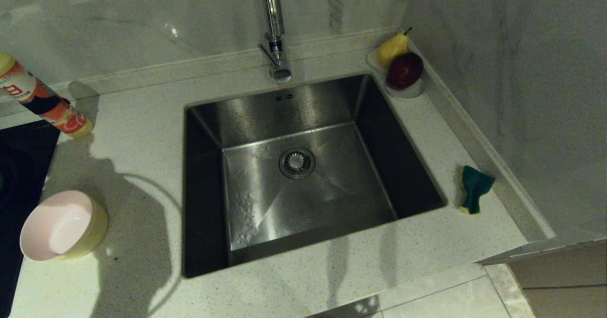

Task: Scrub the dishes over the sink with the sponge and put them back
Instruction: Place the bowl on the bowl

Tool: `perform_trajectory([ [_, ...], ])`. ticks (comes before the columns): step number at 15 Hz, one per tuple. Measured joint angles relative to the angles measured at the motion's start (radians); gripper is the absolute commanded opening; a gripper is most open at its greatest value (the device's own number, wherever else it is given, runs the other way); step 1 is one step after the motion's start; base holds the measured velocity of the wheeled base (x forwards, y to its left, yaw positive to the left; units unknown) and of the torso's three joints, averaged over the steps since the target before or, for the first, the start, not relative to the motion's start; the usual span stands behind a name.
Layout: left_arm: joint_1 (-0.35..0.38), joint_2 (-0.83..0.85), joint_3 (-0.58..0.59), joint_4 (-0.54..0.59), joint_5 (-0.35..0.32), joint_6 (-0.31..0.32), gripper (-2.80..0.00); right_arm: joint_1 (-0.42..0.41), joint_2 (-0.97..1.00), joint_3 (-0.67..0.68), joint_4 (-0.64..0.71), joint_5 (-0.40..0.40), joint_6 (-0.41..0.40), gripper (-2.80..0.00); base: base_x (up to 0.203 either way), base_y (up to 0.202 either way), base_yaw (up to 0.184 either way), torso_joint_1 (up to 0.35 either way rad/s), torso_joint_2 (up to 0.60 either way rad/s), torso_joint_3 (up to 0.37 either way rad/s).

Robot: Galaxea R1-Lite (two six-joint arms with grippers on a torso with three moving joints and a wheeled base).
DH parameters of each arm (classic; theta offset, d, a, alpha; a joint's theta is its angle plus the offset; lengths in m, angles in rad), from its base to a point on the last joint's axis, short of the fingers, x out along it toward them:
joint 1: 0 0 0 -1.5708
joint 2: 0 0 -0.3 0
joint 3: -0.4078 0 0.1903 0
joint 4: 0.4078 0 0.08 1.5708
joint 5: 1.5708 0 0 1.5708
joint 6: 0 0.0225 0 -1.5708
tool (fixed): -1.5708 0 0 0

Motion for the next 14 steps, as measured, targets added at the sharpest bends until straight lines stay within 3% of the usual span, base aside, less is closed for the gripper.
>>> perform_trajectory([
  [7, 0.065, 0.168, -0.219, -0.005, 0.019, -0.193, -2.8, 0.0, 0.0, 0.0, 0.0, 0.0, 0.0, -2.8, 0.0, 0.0, 0.0, 0.0, 0.0, 0.0],
  [12, 0.107, 0.298, -0.363, -0.016, 0.018, -0.262, -2.8, 0.0, 0.0, 0.0, 0.0, 0.0, 0.0, -2.8, 0.0, 0.0, 0.0, 0.0, 0.0, 0.0],
  [13, 0.112, 0.322, -0.378, -0.021, 0.018, -0.272, 0.0, 0.0, 0.0, 0.0, 0.0, 0.0, 0.0, -2.8, 0.0, 0.0, 0.0, 0.0, 0.0, 0.0],
  [14, 0.117, 0.347, -0.387, -0.029, 0.017, -0.276, 0.0, 0.0, 0.0, 0.0, 0.0, 0.0, 0.0, -2.8, 0.0, 0.0, 0.0, 0.0, 0.0, 0.0],
])
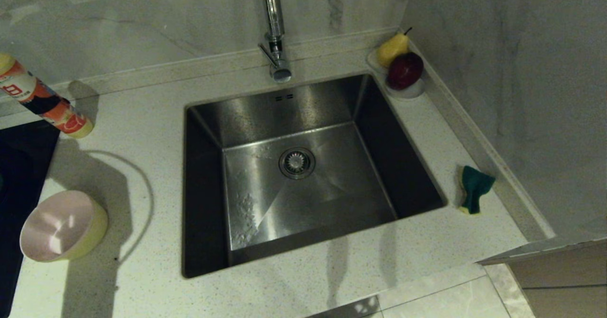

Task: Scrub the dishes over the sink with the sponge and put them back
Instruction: Place the bowl on the bowl

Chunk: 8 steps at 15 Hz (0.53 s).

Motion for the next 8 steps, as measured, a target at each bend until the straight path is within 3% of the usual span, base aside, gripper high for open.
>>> perform_trajectory([
  [8, 0.06, 0.161, -0.076, -0.041, 0.0, -0.089, 0.0, 0.0, 0.0, 0.0, 0.0, 0.0, 0.0, -2.8, 0.0, 0.0, 0.0, 0.0, 0.0, 0.0],
])
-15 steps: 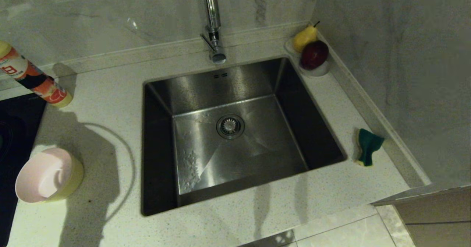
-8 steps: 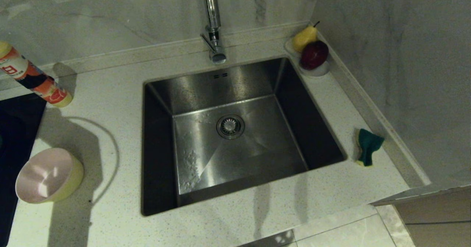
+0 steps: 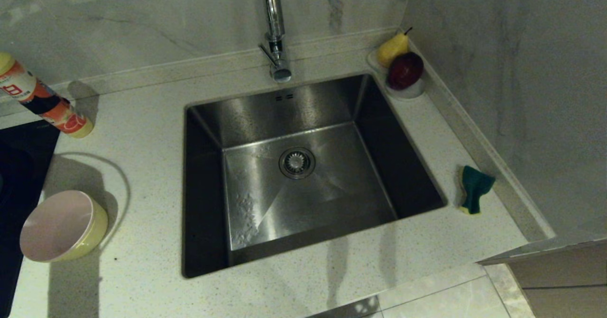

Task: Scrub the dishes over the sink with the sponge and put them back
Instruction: Place the bowl on the bowl

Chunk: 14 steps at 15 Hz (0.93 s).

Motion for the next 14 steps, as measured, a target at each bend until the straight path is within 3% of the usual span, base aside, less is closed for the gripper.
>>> perform_trajectory([
  [6, 0.003, 0.046, 0.0, 0.073, -0.006, -0.001, 0.0, 0.0, 0.0, 0.0, 0.0, 0.0, 0.0, -2.8, 0.0, 0.0, 0.0, 0.0, 0.0, 0.0],
  [14, 0.004, 0.081, 0.004, 0.075, -0.011, -0.002, 0.0, 0.0, 0.0, 0.0, 0.0, 0.0, 0.0, -2.8, 0.0, 0.0, 0.0, 0.0, 0.0, 0.0],
])
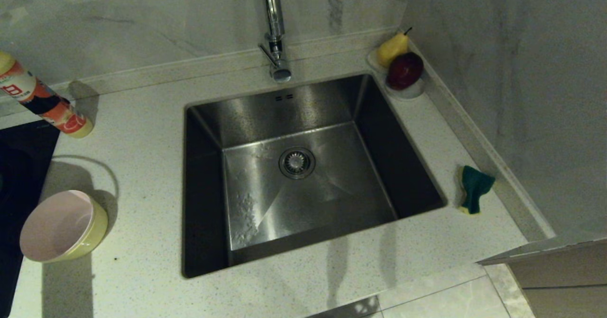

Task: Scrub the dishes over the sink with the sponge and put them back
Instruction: Place the bowl on the bowl

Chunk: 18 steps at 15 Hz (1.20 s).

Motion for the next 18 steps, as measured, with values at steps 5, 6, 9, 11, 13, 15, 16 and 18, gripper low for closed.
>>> perform_trajectory([
  [5, 0.0, 0.039, 0.0, -0.004, 0.0, 0.001, 0.0, 0.0, 0.0, 0.0, 0.0, 0.0, -0.001, -2.8, 0.0, 0.0, 0.0, 0.0, 0.0, 0.0],
  [6, 0.001, 0.046, -0.002, -0.006, 0.0, 0.001, 0.0, 0.0, 0.0, 0.0, 0.0, 0.0, 0.0, -2.8, 0.0, 0.0, 0.0, 0.0, 0.0, 0.0],
  [9, 0.006, 0.064, -0.01, -0.007, -0.001, 0.002, 0.0, 0.0, 0.0, 0.0, 0.0, 0.0, 0.0, -2.8, 0.0, 0.0, 0.0, 0.0, 0.0, 0.0],
  [11, 0.006, 0.072, -0.011, -0.006, -0.001, 0.002, 0.0, 0.0, 0.0, 0.0, 0.0, 0.0, 0.0, -2.8, 0.0, 0.0, 0.0, 0.0, 0.0, 0.0],
  [13, 0.006, 0.074, -0.012, -0.004, -0.001, 0.002, 0.0, 0.0, 0.0, 0.0, 0.0, 0.0, 0.0, -2.8, 0.0, 0.0, 0.0, 0.0, 0.0, 0.0],
  [15, 0.005, 0.076, -0.012, -0.003, -0.001, 0.002, 0.0, 0.0, 0.0, 0.0, 0.0, 0.0, 0.0, -2.8, 0.0, 0.0, 0.0, 0.0, 0.0, 0.0],
  [16, 0.005, 0.077, -0.012, -0.001, -0.001, 0.002, 0.0, 0.0, 0.0, 0.0, 0.0, 0.0, 0.0, -2.8, 0.0, 0.0, 0.0, 0.0, 0.0, 0.0],
  [18, 0.005, 0.078, -0.012, 0.0, 0.0, 0.001, -2.8, 0.0, 0.0, 0.0, 0.0, 0.0, 0.0, -2.8, 0.0, 0.0, 0.0, 0.0, 0.0, 0.0],
])
